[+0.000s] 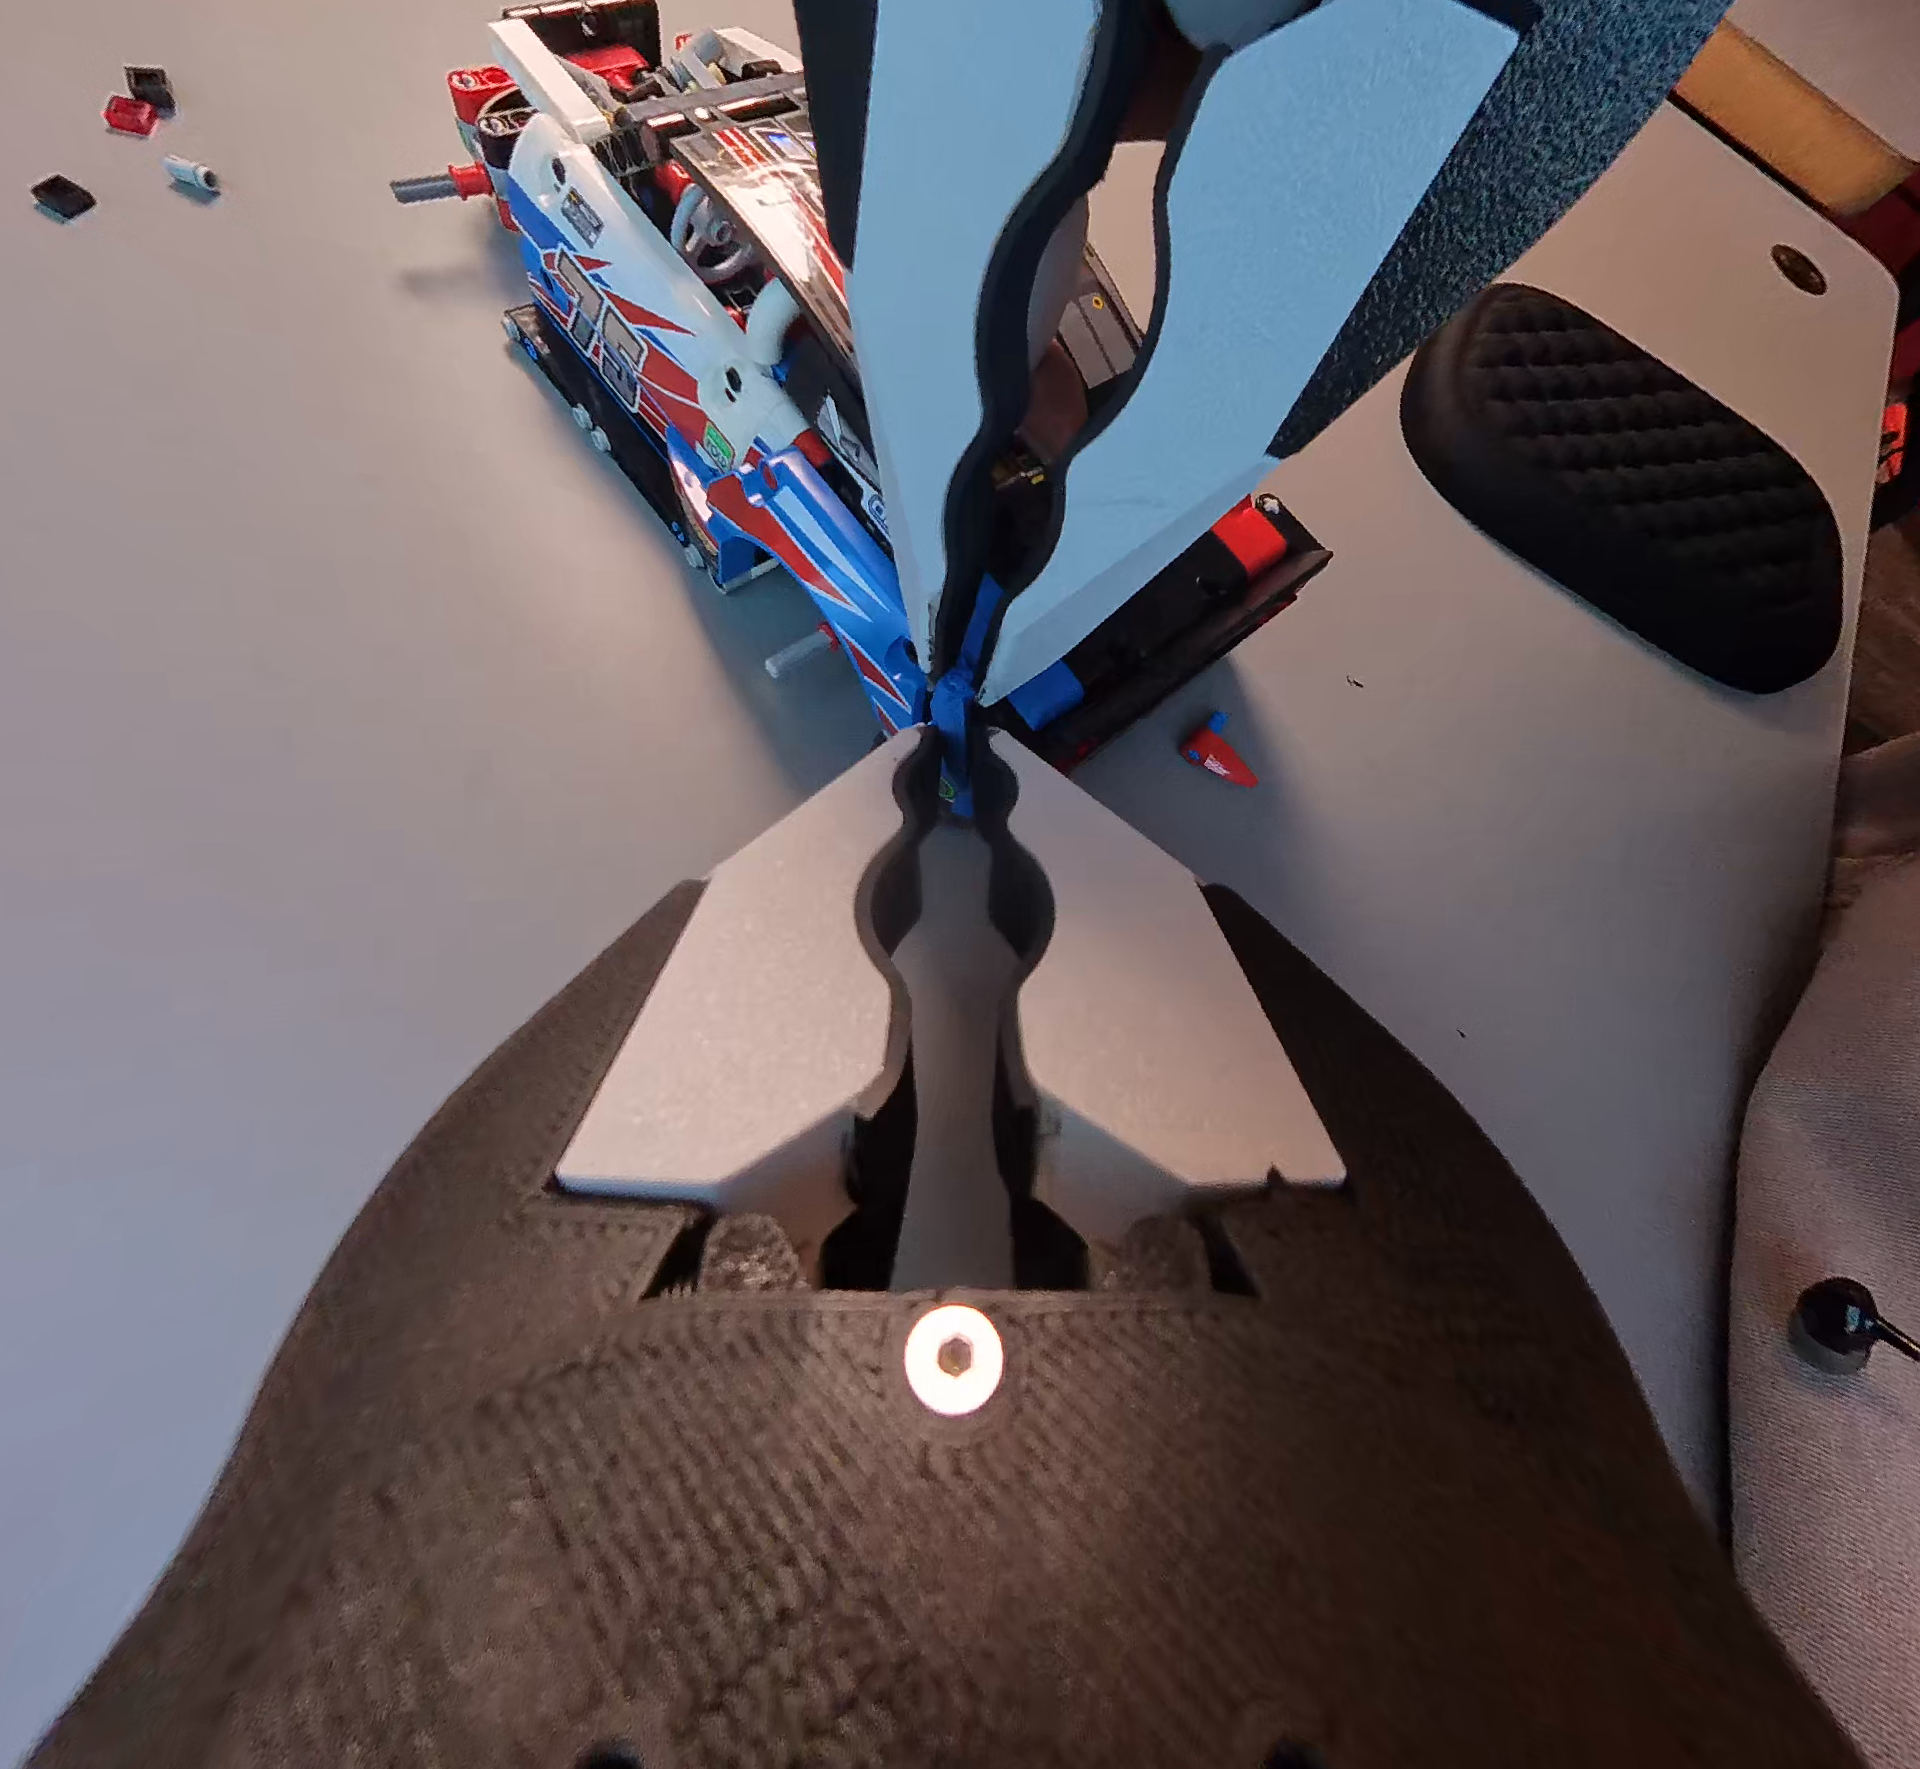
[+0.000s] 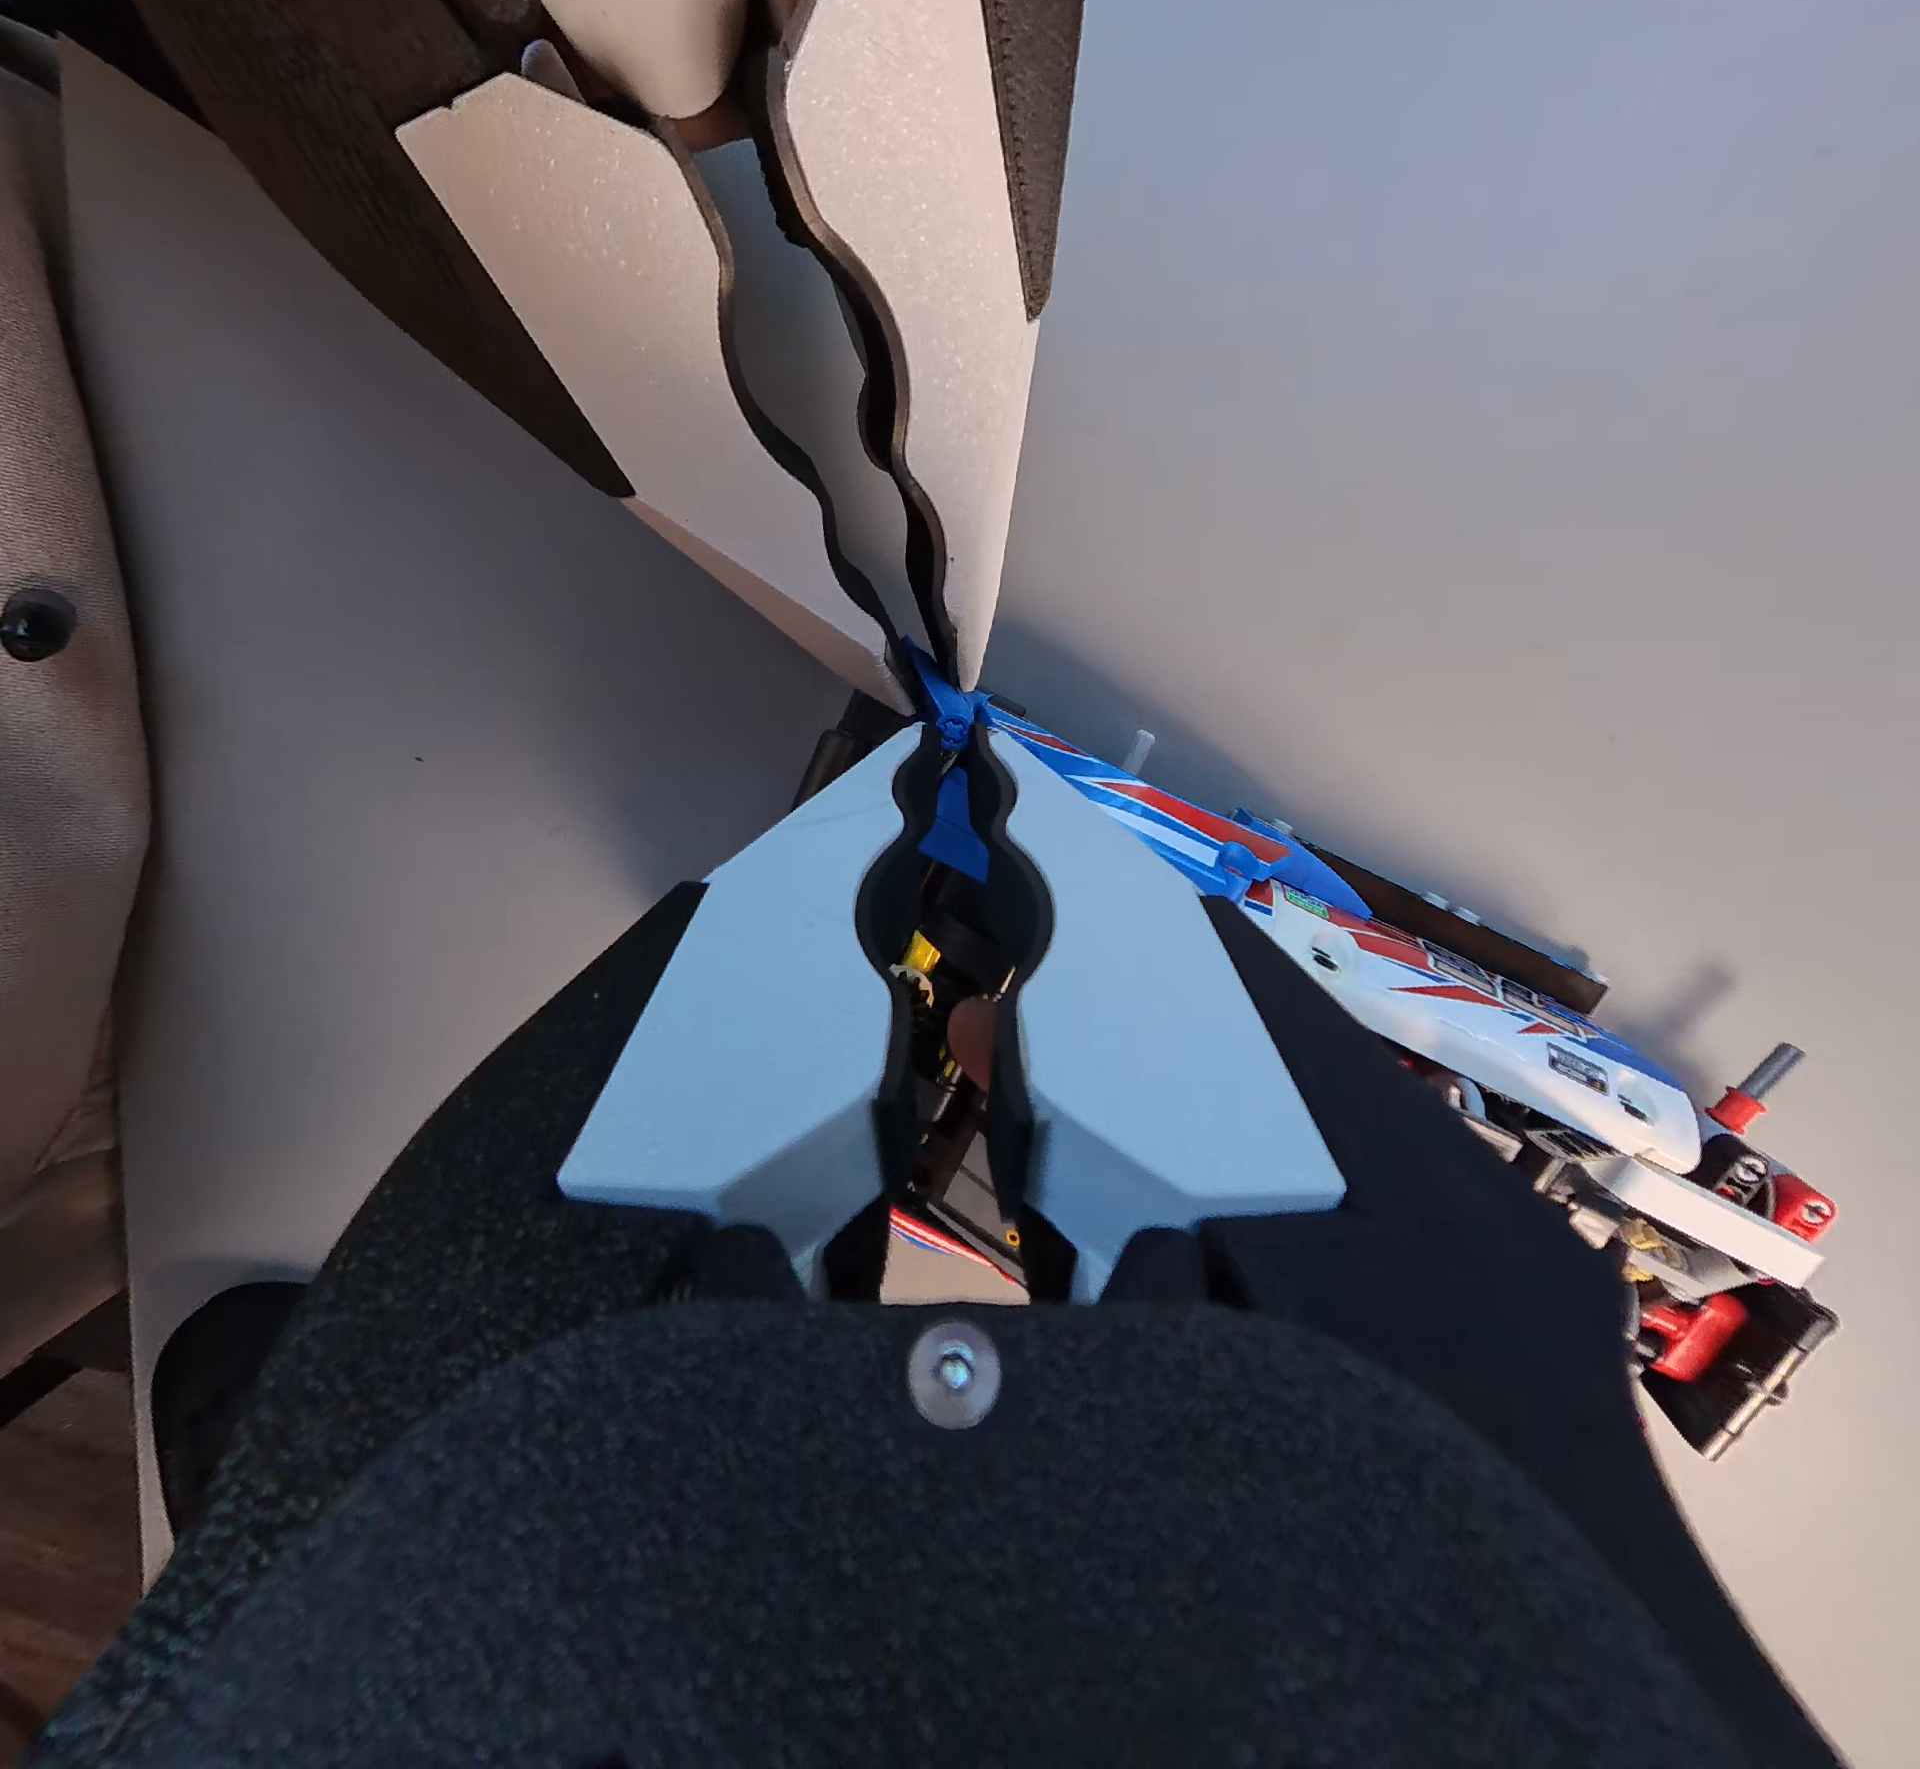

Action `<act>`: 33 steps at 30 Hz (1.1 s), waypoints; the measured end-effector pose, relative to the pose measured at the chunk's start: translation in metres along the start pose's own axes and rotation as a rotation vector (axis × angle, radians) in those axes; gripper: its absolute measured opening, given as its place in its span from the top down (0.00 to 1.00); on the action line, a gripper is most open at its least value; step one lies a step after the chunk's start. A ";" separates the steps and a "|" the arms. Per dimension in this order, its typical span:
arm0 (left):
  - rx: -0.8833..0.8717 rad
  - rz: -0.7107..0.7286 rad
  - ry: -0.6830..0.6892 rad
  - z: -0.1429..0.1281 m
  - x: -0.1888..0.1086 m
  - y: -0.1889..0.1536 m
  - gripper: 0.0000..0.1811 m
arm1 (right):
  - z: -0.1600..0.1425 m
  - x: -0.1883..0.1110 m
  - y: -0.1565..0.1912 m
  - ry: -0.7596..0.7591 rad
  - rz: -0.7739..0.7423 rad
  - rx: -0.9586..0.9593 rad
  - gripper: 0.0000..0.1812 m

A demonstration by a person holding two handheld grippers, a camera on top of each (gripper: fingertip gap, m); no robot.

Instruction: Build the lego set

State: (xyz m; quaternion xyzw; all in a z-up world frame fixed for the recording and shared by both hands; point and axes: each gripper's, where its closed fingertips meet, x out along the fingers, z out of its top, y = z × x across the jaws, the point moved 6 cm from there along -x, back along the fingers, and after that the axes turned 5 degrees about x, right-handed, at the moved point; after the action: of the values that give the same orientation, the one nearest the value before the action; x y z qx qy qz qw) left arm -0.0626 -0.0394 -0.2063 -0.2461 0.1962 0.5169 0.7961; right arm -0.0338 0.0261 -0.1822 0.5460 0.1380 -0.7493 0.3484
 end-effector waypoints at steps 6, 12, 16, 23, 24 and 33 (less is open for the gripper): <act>0.025 0.017 -0.011 0.000 -0.002 -0.001 0.97 | -0.002 0.000 0.000 -0.030 -0.016 0.002 0.98; 0.058 0.028 -0.012 0.006 0.000 -0.003 0.95 | 0.000 0.000 0.004 -0.004 -0.067 -0.052 0.99; 0.073 0.020 -0.013 0.005 0.000 -0.004 0.95 | 0.000 0.000 0.005 -0.008 -0.066 -0.080 0.99; 0.119 -0.014 -0.012 0.002 0.000 -0.002 0.98 | -0.002 0.000 0.005 -0.040 -0.017 -0.113 0.98; 0.130 -0.008 -0.003 0.003 0.000 -0.003 0.98 | -0.002 0.000 0.005 -0.048 -0.017 -0.122 0.98; 0.157 0.012 0.078 0.005 -0.001 -0.002 0.98 | -0.041 -0.036 0.017 -0.265 -0.202 -0.051 0.84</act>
State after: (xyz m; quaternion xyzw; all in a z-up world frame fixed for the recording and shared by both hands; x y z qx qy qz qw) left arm -0.0603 -0.0379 -0.2018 -0.2017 0.2687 0.4945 0.8016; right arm 0.0128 0.0516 -0.1616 0.4167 0.1642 -0.8423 0.3000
